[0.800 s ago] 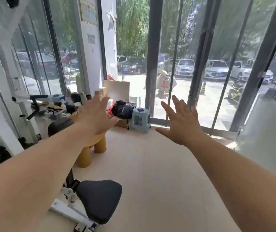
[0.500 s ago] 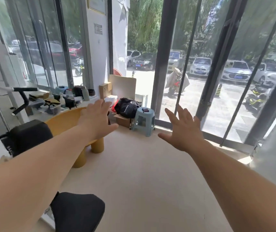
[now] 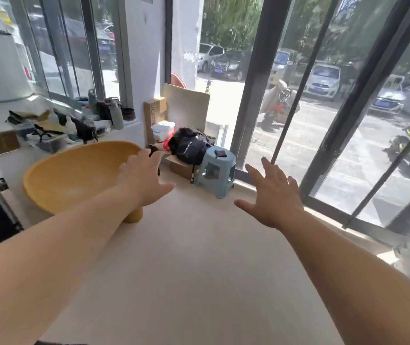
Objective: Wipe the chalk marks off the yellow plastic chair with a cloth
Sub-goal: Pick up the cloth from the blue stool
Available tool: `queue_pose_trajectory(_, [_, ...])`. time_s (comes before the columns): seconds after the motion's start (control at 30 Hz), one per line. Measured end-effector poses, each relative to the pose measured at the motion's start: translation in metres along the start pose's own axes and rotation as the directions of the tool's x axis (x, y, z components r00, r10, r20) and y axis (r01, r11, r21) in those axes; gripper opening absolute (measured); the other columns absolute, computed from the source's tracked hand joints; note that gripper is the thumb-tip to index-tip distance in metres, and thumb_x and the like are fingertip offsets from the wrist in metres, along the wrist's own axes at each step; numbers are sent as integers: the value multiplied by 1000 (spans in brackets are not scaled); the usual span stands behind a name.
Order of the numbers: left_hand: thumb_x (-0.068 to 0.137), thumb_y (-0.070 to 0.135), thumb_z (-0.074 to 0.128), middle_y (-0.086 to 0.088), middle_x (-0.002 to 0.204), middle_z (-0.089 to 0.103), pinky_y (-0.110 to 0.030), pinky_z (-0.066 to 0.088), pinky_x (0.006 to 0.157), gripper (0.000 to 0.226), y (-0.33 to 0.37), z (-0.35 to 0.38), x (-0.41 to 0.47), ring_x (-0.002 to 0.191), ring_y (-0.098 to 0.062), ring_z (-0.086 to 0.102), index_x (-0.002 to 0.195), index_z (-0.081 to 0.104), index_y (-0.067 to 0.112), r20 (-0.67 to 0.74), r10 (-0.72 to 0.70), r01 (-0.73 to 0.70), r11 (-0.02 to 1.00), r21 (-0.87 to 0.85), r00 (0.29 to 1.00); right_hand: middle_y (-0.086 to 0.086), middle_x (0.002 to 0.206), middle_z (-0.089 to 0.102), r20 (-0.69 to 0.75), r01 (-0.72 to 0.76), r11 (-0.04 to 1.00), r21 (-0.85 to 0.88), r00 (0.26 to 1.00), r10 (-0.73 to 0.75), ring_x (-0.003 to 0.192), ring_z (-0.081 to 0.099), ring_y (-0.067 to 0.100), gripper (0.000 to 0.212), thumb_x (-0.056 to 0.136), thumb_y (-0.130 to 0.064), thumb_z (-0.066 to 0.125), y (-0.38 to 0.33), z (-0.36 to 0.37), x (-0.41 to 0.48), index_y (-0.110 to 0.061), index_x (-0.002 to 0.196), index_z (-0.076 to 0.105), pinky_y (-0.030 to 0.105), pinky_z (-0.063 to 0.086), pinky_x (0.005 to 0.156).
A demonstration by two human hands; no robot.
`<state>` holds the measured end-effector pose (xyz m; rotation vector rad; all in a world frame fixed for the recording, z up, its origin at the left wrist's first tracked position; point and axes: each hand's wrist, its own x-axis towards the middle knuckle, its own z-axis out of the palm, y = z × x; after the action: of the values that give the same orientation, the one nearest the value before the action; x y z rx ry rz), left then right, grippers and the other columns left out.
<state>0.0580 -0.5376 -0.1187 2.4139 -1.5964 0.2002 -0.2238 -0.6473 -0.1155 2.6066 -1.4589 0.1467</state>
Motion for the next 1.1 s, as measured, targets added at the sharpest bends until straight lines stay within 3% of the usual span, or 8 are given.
queue_pose_trajectory(0.2, [81,71,56,-5,160,25,-50,38,109,92,-5,71,146,140,-32,36,155,21,28,152,73,-72,997,-16,986,4,171,-8,71,-40,999,-12,997,41,157,4,30,97,86,-82,45,15,49,145,-40,160,-1,59,16,123])
queue_pose_trajectory(0.53, [82,70,55,-4,153,33,-48,44,99,87,7,137,370,131,-31,42,151,25,27,161,117,-126,991,47,980,3,171,-6,194,-149,983,104,973,127,158,3,30,95,87,-80,48,71,139,343,-40,160,3,58,15,123])
queue_pose_trajectory(0.77, [79,73,54,-4,154,36,-51,47,100,89,38,210,524,133,-32,44,150,26,29,219,51,-82,988,133,974,3,171,-6,243,-105,980,170,968,62,158,3,31,97,86,-81,48,137,207,518,-39,161,4,57,18,121])
queue_pose_trajectory(1.1, [79,70,58,-2,151,37,-53,43,103,87,94,286,736,130,-32,44,150,28,27,277,-27,5,997,80,961,2,171,-6,308,-31,978,206,951,-34,158,0,29,95,88,-80,47,223,259,748,-39,162,3,60,12,124])
